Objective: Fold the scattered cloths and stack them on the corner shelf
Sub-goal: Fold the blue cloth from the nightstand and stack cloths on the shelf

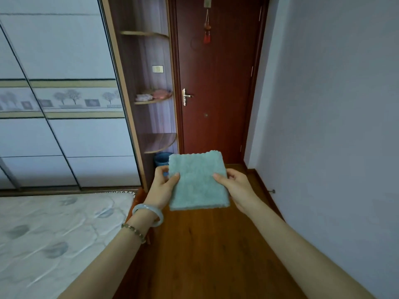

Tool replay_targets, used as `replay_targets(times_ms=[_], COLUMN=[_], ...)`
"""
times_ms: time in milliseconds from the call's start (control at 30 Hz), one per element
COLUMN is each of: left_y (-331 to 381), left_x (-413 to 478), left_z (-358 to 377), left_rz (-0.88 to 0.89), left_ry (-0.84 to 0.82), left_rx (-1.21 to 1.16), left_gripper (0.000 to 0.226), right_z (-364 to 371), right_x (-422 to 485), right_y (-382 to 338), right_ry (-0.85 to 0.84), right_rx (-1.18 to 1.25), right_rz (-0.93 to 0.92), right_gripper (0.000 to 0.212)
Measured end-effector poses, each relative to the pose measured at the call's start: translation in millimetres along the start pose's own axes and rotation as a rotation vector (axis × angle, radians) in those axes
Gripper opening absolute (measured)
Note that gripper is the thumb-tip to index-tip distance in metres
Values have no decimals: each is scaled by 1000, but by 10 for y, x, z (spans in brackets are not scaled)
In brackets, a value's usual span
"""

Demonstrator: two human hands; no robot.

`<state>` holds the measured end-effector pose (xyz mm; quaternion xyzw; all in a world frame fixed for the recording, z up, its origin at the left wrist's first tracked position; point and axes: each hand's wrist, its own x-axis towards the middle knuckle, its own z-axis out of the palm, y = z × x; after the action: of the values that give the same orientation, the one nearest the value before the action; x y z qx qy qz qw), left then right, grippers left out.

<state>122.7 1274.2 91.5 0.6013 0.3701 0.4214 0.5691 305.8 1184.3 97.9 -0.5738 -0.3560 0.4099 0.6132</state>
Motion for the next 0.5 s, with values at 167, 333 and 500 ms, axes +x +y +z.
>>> replay_targets(times_ms=[167,333,500], left_y=[-241,-400,-309], left_x=[1041,2275,3525], left_z=[62,204,427], left_rz=[-24,-36,16], left_ry=[41,95,152], left_rx=[-23,-79,-96], left_gripper=[31,31,29], right_z=[-36,-132,-247], right_x=[1142,2477,3845], right_y=[25,0,-244], right_ry=[-42,-102,-144], right_rx=[-30,-63,-64], right_rz=[-4,-19,-33], right_gripper=[31,23,20])
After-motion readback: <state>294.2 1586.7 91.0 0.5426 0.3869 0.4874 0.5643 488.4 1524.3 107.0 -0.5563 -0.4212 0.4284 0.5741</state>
